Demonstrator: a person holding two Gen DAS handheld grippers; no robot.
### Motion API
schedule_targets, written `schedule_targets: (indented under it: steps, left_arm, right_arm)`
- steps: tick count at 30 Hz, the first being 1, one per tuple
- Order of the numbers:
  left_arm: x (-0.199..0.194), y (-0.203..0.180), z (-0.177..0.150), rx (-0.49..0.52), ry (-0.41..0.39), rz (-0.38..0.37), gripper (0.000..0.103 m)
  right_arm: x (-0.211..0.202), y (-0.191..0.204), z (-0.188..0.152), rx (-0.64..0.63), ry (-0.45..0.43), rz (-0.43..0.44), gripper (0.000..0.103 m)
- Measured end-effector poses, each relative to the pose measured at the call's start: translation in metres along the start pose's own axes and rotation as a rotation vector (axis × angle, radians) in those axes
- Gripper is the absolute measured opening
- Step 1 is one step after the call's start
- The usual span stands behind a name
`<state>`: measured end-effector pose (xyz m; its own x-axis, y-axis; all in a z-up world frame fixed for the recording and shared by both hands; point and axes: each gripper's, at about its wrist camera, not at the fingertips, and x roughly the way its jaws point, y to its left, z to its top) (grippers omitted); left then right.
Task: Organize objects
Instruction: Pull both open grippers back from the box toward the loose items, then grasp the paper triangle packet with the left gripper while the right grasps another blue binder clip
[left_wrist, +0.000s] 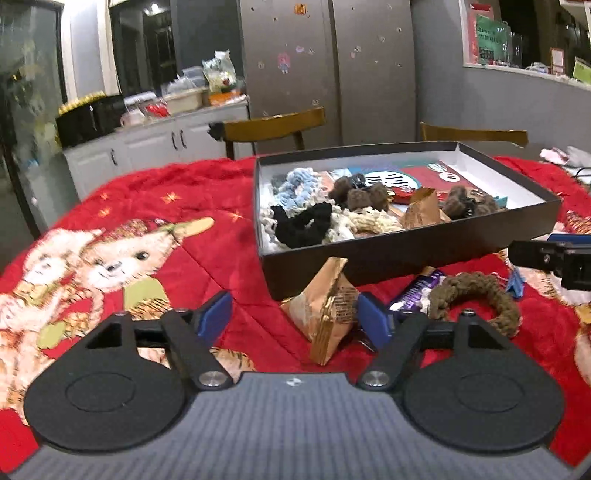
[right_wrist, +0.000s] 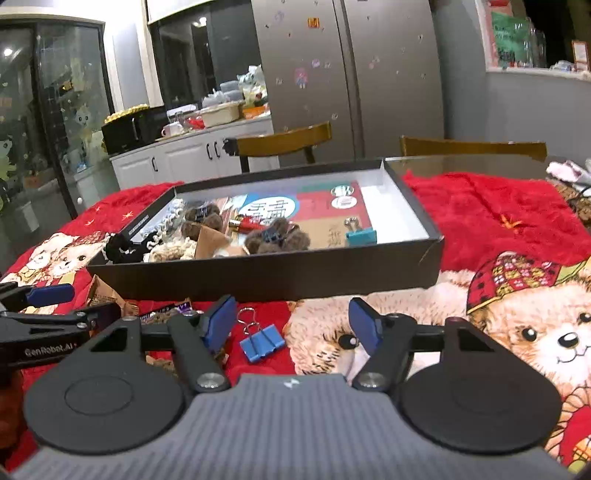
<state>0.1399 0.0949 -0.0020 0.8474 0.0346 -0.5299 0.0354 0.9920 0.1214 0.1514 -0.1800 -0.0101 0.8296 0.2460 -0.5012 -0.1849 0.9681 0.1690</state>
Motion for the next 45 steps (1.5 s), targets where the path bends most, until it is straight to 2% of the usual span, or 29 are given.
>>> schedule_targets:
  steps: [4, 8, 13, 17, 21, 24, 38, 45]
  left_arm:
    - [0.001, 0.000, 0.000, 0.001, 0.009, 0.004, 0.069]
    - [0.005, 0.012, 0.000, -0.071, 0.034, -0.007, 0.065]
    - [0.009, 0.011, 0.000, -0.083, 0.062, 0.034, 0.050]
    - [0.010, 0.011, 0.001, -0.087, 0.070, 0.048, 0.047]
    - [0.009, 0.009, 0.001, -0.075, 0.069, 0.073, 0.046]
    - [0.009, 0.010, 0.001, -0.089, 0.070, 0.096, 0.046]
    - [0.009, 0.011, 0.001, -0.097, 0.070, 0.125, 0.046]
    - [0.007, 0.016, 0.001, -0.141, 0.061, 0.133, 0.044]
  right_arm:
    - [0.001, -0.005, -0.001, 0.029, 0.012, 0.010, 0.066]
    - [0.001, -0.002, -0.001, 0.009, 0.021, 0.050, 0.066]
    - [0.006, 0.006, -0.003, -0.028, 0.087, 0.076, 0.063]
    - [0.006, 0.005, -0.004, -0.016, 0.087, 0.058, 0.053]
    - [0.007, 0.004, -0.004, -0.015, 0.088, 0.055, 0.048]
    - [0.008, 0.007, -0.003, -0.035, 0.091, 0.060, 0.032]
    - [0.007, 0.002, -0.002, -0.005, 0.082, 0.065, 0.031]
    - [0.004, 0.002, -0.002, 0.002, 0.060, 0.078, 0.031]
